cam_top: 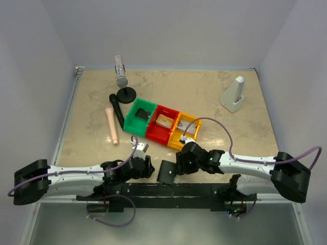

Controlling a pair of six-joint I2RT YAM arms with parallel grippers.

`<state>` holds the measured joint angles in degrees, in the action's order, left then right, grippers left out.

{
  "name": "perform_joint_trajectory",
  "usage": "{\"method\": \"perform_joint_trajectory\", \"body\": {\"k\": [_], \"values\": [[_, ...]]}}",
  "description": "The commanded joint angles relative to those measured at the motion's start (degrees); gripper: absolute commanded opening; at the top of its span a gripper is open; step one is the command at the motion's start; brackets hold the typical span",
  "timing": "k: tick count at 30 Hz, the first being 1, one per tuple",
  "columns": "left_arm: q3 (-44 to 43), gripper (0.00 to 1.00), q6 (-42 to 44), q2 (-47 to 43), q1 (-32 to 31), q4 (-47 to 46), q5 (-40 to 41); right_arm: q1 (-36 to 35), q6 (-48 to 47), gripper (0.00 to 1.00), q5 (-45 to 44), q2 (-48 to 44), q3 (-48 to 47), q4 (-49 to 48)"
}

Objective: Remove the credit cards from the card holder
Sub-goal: Move the card holder to the corner of the board, then open the card holder at the center of the board.

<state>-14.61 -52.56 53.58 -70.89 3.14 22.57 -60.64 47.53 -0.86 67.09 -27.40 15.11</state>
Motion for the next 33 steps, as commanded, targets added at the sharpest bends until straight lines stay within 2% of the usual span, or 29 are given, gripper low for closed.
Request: {"method": "perform_joint_trajectory", "body": {"k": [1,19,26,30,33], "values": [[0.5,0.48,-1.7,4.7,0.1,-7.3,-1.9,-1.5,2.7,0.50,3.3,3.8,-2.3,-6.8],[5.7,0.38,-4.5,8.0,-0.3,-19.7,-9.8,1.0,2.0,0.52,3.8,8.9,-6.5,-7.4],[6.4,0.38,-5.4,7.3,-0.3,-19.1,-8.8,3.2,1.2,0.52,4.4,8.5,-5.8,-7.6],[7.7,0.41,-6.7,2.2,-0.3,-15.2,-5.3,3.2,0.2,0.52,3.6,5.2,-4.3,-6.4],[8.4,0.44,-6.9,-1.7,-0.2,-11.8,-2.6,3.0,0.1,0.52,6.3,4.5,-2.8,-8.3]]}}
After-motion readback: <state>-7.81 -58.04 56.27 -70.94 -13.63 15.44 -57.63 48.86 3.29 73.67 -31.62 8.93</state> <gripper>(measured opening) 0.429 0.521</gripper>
